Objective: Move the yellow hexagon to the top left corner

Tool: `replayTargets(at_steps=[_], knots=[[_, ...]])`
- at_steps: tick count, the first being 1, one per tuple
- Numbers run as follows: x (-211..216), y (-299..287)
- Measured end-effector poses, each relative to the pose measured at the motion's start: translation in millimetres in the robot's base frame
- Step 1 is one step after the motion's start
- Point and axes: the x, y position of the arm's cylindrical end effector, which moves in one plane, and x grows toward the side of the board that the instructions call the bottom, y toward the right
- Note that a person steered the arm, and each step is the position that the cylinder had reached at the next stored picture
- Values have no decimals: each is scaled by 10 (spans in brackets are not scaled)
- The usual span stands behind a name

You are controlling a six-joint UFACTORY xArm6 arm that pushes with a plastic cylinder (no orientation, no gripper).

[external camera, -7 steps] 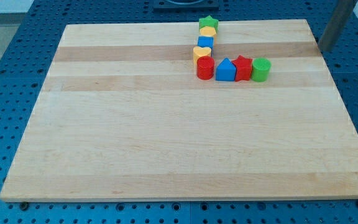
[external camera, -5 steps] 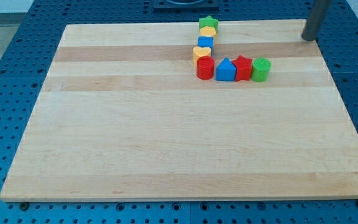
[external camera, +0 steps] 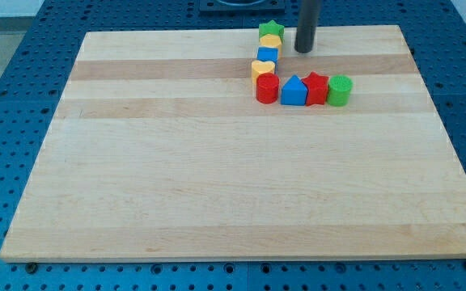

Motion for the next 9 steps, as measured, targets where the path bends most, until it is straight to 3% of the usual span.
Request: replayTargets(at_steps=[3,7,9], knots=[[0,-1114],[340,-2478],[256,-2551]])
